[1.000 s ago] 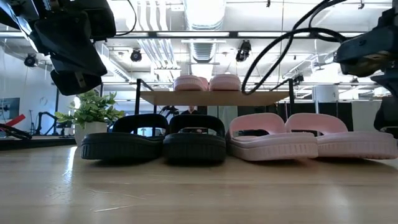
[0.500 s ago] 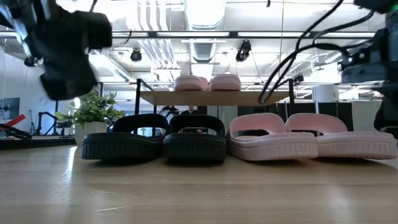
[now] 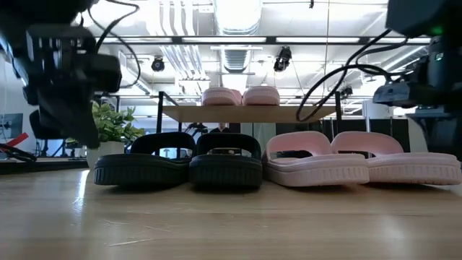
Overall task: Pick and place slides into the shelf
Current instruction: Adjust the right pink slide to the right side of the table, then move the pair of slides from the middle of the table to under the shelf
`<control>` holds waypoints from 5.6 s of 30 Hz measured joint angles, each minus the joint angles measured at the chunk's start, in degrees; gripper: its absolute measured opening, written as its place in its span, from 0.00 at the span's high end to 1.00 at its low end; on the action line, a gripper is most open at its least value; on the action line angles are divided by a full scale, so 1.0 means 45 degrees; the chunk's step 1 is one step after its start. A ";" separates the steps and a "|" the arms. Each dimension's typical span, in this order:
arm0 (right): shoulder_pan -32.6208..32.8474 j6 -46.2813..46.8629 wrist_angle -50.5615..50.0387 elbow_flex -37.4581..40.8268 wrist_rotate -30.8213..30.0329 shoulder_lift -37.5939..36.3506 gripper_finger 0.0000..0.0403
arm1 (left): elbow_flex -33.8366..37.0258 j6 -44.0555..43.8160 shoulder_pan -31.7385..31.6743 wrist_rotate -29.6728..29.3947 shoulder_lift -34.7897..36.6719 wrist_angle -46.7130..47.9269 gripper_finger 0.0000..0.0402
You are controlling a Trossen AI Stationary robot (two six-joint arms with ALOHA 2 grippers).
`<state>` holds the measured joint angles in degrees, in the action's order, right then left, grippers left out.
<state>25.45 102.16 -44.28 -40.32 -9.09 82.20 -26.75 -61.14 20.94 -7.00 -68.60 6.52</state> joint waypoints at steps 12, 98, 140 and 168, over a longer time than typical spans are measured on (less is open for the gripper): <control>-0.1512 -0.2267 0.0252 0.0000 -0.0003 0.0027 0.98 | 0.0639 0.1325 -0.2141 -0.0082 -0.0244 -0.0674 1.00; -0.0080 -0.0600 0.2956 -0.1015 -0.1698 0.0421 0.98 | 0.0177 0.1652 0.0134 -0.1968 0.3480 0.0717 1.00; -0.1630 -0.0960 0.0273 -0.1870 -0.3131 0.2766 0.98 | 0.0197 0.2088 0.0599 -0.1982 0.3251 0.0750 1.00; -0.1718 -0.4930 0.3552 -0.5023 -0.2465 0.5715 0.98 | 0.0202 0.2091 0.0604 -0.1978 0.3251 0.0659 1.00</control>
<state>17.72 79.98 -28.30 -62.92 -20.18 107.92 -25.85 -51.73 23.66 -15.90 -53.98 9.48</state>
